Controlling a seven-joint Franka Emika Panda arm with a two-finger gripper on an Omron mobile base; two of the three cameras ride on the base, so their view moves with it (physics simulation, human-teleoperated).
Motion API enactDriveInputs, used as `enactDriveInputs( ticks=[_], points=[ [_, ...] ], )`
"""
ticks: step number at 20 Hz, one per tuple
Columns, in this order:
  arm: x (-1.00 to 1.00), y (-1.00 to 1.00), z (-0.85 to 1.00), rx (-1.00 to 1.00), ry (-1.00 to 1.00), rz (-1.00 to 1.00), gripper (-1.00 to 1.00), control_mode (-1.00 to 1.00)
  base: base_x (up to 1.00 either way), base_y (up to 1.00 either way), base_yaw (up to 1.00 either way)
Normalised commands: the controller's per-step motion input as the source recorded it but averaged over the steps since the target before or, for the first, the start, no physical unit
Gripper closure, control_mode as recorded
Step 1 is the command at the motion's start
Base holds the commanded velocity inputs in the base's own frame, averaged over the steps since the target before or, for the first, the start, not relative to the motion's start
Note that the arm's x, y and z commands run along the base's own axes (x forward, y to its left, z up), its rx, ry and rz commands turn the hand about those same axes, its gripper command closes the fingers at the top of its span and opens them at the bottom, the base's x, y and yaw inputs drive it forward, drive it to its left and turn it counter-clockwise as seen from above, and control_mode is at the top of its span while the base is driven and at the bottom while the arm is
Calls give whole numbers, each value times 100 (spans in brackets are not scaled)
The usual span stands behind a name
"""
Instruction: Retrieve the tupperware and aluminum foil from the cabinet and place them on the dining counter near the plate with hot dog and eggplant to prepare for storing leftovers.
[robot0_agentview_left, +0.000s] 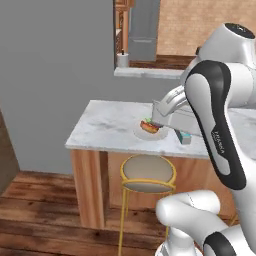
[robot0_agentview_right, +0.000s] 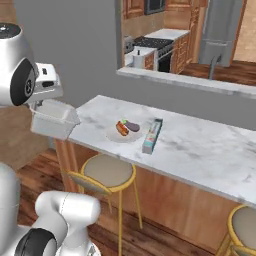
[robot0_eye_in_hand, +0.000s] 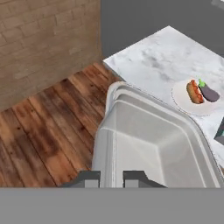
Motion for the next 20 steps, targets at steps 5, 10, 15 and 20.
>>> enactDriveInputs(
  ticks=[5, 10, 15, 20],
  points=[
    [0, 0, 0, 0, 0, 0, 100, 100, 100, 73, -52],
    [0, 0, 0, 0, 0, 0, 100, 100, 100, 65, -52],
    [38, 24, -11, -4, -10, -19, 100, -100, 60, 34, -31],
    [82, 71, -43, -9, -15, -37, 100, -100, 0, 0, 0]
  ],
)
